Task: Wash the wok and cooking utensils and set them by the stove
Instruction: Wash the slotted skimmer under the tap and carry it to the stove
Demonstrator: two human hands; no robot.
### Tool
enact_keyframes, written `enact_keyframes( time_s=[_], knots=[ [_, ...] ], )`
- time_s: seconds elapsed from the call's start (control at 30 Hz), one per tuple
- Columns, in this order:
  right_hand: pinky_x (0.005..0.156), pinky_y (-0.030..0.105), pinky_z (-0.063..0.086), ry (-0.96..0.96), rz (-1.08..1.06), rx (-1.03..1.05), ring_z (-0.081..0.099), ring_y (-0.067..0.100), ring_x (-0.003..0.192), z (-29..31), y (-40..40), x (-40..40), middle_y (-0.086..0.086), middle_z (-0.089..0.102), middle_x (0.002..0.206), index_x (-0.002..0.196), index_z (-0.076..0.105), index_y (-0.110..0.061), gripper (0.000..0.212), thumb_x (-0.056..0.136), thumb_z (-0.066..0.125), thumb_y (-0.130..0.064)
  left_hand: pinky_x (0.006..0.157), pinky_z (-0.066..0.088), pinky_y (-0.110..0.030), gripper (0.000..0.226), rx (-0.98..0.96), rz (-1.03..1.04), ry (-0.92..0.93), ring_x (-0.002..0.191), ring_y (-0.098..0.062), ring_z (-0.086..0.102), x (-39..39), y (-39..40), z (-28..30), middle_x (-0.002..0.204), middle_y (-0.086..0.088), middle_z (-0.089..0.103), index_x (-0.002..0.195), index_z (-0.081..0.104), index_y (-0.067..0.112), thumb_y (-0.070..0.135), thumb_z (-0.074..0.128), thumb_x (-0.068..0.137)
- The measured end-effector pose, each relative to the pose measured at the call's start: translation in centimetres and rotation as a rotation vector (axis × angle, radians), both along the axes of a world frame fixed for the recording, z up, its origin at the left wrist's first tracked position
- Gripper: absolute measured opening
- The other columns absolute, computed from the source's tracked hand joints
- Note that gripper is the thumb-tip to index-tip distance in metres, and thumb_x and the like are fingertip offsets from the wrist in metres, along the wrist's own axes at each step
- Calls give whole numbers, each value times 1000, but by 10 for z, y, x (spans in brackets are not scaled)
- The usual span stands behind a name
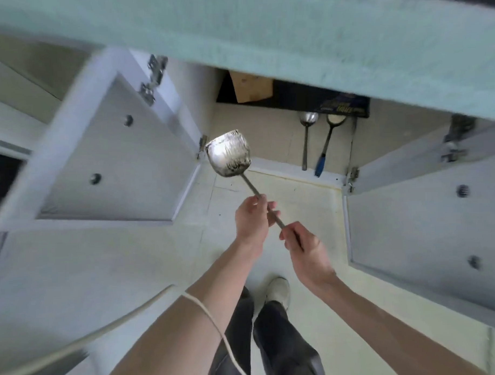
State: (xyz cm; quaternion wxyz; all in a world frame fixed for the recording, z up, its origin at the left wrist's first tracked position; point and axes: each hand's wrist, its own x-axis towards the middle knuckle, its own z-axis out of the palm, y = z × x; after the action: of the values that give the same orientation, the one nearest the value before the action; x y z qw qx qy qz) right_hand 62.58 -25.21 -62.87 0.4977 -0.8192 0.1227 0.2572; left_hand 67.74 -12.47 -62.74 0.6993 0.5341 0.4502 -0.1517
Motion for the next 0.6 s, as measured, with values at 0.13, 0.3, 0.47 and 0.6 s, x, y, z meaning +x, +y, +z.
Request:
enact_keyframes(
  time_s=[0.13, 0.3, 0.47, 0.6],
  knots=[
    [47, 27, 26, 53, 55, -24, 34, 11, 47, 98, -10, -26, -4, 47, 60, 88, 64, -14, 23, 106, 49, -17, 72, 64, -35, 11, -102, 89, 16, 72, -22, 70, -34, 0, 95, 84, -12, 69, 100, 67, 0, 10, 62, 100],
    [52, 26, 35, 21, 103, -106, 43, 7, 50, 195, -34, -45, -5, 56, 63, 87, 65, -21, 20, 103, 56, -29, 71, 61, -29, 9, -127, 110, -47, 77, -22, 71, -66, 0, 184, 84, -12, 68, 91, 68, 1, 9, 67, 96],
    [50, 26, 32, 21, 13, -158, 36, 10, 47, 272, -44, -76, -8, 46, 55, 79, 66, -27, 27, 101, 56, -36, 73, 61, -28, 17, -198, 83, -118, 85, -25, 72, -96, -6, 247, 85, -13, 72, 97, 69, -6, 11, 71, 94],
    [48, 25, 33, -36, -154, -211, 37, 7, 43, 323, -53, -109, -10, 44, 47, 72, 69, -25, 29, 98, 59, -35, 73, 60, -27, 26, -258, 1, -133, 88, -26, 72, -113, -19, 281, 92, -18, 74, 106, 70, -9, 12, 74, 91]
  ],
)
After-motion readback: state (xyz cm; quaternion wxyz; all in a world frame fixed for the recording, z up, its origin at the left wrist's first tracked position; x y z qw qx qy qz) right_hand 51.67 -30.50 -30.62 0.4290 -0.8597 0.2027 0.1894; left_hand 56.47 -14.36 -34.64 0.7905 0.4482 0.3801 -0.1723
